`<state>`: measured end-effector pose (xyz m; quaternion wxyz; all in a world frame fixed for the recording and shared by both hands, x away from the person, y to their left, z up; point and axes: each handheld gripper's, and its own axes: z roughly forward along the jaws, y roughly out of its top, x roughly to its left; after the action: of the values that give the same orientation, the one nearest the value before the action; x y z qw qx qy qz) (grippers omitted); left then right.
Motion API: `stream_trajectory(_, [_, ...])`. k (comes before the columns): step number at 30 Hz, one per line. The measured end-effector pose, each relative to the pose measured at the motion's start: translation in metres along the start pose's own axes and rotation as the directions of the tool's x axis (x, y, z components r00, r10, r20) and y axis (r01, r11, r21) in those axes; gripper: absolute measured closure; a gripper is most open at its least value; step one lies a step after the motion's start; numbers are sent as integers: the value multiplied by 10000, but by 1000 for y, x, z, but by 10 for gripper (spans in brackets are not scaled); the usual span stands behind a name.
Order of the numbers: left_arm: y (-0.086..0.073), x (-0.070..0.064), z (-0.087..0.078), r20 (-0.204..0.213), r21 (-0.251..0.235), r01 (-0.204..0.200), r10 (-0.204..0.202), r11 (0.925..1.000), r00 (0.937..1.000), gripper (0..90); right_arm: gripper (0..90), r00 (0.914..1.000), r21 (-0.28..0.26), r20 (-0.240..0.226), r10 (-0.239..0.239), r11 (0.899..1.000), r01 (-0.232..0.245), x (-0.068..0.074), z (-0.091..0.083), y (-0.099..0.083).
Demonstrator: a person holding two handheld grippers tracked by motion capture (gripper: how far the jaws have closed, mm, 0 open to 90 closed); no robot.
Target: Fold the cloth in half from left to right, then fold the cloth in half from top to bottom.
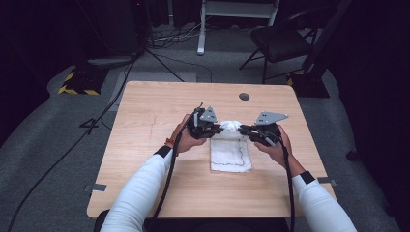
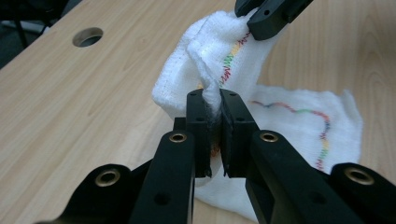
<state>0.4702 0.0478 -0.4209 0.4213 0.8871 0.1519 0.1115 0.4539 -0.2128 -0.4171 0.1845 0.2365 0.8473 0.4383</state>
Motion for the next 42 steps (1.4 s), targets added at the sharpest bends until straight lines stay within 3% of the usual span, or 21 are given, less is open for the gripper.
stream_trajectory(3, [-4,-6,1,142,8,-15,15,10000,9999,835,818,9997,83,-221,-77,9999,79,5,-4,-6])
stream_trajectory(8, [-7,-21,3,287,175,-429,423,9989,9987,837,818,9987,186,-462,-207,9996,216,15,-11,-18])
stream_trajectory(16, [-17,-37,5,614,237,-540,524,9983,9967,839,818,9967,295,-717,-376,9988,398,28,-18,-30])
stream_trajectory(30, [-36,-51,5,1012,525,-409,354,9978,9942,835,818,9933,683,-1090,-387,9966,463,47,-13,-51])
stream_trajectory(35, [-39,-57,7,1111,746,-682,597,9949,9920,832,817,9922,773,-1190,-384,9959,478,49,-14,-56])
stream_trajectory(42, [-41,-60,10,1114,965,-760,651,9924,9916,822,809,9929,931,-1141,-347,9946,454,51,-12,-61])
